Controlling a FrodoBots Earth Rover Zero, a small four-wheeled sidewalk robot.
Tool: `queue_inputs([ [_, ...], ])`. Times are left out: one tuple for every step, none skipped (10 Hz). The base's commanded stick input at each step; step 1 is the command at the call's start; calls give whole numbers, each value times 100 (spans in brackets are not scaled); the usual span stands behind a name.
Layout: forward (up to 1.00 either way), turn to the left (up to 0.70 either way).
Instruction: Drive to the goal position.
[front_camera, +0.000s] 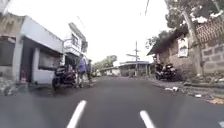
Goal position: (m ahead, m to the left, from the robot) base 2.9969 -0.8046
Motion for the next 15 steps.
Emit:
queue_inputs([
  [100,8],
  [100,14],
  [100,-1],
  [100,-14],
  [100,-26],
  [100,-37],
  [100,-40],
  [100,-40],
  [100,-40],
  [100,-40],
  [100,-40],
  [100,-40],
  [100,-40],
  [100,-40],
  [100,-40],
])
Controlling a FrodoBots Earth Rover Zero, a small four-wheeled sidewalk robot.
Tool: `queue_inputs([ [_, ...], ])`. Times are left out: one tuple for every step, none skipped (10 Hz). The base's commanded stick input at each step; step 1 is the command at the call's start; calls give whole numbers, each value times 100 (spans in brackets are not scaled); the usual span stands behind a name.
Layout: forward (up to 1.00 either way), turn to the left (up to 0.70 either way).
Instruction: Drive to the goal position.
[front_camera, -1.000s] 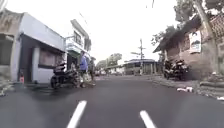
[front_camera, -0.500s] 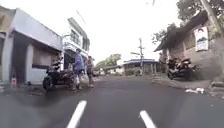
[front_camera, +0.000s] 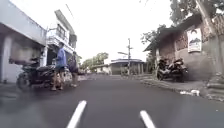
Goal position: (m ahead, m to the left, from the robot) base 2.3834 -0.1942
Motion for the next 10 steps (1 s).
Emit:
queue_inputs([
  [100,-40],
  [100,-40],
  [100,-40],
  [100,-25],
  [100,-9],
  [100,0],
  [100,0],
  [100,10],
  [100,40],
  [100,40],
])
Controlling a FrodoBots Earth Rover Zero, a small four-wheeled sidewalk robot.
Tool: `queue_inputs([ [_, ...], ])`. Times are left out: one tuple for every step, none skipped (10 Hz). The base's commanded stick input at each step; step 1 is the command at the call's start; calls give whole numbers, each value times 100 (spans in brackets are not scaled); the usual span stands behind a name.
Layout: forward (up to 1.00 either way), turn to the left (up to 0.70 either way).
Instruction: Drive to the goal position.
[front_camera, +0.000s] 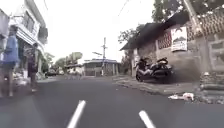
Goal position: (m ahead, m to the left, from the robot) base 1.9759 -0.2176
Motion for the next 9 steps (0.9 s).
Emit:
queue_inputs([
  [100,40],
  [100,38],
  [100,24],
  [100,10],
  [100,0],
  [100,0],
  [100,0],
  [100,2],
  [100,6],
])
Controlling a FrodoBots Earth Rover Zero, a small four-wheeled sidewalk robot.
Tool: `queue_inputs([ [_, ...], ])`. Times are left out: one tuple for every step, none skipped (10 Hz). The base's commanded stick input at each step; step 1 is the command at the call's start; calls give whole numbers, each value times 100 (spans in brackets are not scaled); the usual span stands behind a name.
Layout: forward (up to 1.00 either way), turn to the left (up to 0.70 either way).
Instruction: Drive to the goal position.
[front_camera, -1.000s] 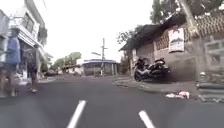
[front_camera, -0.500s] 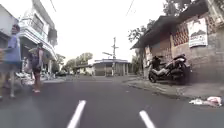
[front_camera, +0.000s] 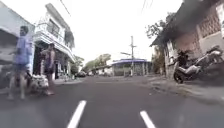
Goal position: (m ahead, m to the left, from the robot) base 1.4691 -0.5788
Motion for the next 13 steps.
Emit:
queue_inputs([
  [100,10],
  [100,-2],
  [100,-28],
  [100,-40],
  [100,-40],
  [100,-40],
  [100,-32],
  [100,0],
  [100,0],
  [100,-1],
  [100,-18],
  [100,-36],
  [100,-32],
])
